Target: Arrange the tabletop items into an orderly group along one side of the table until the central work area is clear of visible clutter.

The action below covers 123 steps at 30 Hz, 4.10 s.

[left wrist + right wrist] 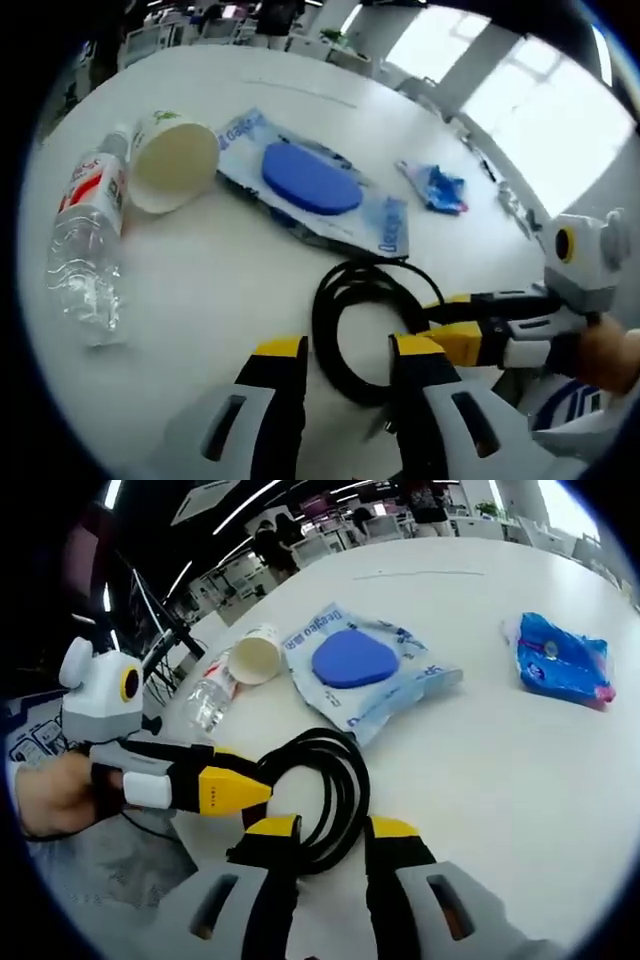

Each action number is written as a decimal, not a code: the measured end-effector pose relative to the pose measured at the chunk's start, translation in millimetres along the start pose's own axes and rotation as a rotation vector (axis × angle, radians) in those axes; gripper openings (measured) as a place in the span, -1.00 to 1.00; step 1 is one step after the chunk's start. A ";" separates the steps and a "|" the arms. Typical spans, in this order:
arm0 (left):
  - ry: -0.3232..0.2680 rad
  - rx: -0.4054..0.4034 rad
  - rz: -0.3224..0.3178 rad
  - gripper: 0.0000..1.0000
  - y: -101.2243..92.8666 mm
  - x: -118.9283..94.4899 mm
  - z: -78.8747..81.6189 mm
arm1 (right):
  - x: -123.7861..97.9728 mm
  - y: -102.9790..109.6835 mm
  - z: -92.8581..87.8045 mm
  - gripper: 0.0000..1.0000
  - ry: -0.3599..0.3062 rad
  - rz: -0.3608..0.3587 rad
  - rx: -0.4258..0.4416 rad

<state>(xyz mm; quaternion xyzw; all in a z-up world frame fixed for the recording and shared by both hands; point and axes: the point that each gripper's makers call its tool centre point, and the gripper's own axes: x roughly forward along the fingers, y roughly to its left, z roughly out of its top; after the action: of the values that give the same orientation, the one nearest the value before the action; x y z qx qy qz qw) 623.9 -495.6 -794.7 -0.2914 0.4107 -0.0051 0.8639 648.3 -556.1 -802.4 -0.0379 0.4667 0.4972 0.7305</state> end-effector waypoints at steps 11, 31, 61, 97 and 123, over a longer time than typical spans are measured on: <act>-0.014 -0.125 0.014 -0.94 11.2 -9.5 -8.3 | -5.0 -12.7 -0.3 -1.00 -0.013 -0.050 0.141; -0.021 -0.127 -0.086 -1.00 -31.6 -12.9 12.9 | -61.5 -18.7 24.3 -1.00 -0.092 -0.001 0.212; 0.085 0.064 -0.178 -1.00 -125.1 28.9 58.7 | -120.3 -95.4 50.1 -1.00 -0.255 -0.086 0.343; 0.168 0.086 -0.190 -1.00 -148.6 81.0 55.8 | -118.5 -160.5 47.4 -1.00 -0.219 -0.163 0.371; 0.220 0.050 -0.151 -1.00 -132.7 111.5 44.0 | -89.1 -185.6 31.4 -1.00 -0.147 -0.190 0.328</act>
<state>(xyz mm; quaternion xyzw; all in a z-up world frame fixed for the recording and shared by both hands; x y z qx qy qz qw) 759.7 -611.5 -784.5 -0.2975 0.4794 -0.1123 0.8180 803.7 -694.7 -796.5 0.0740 0.4810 0.3449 0.8026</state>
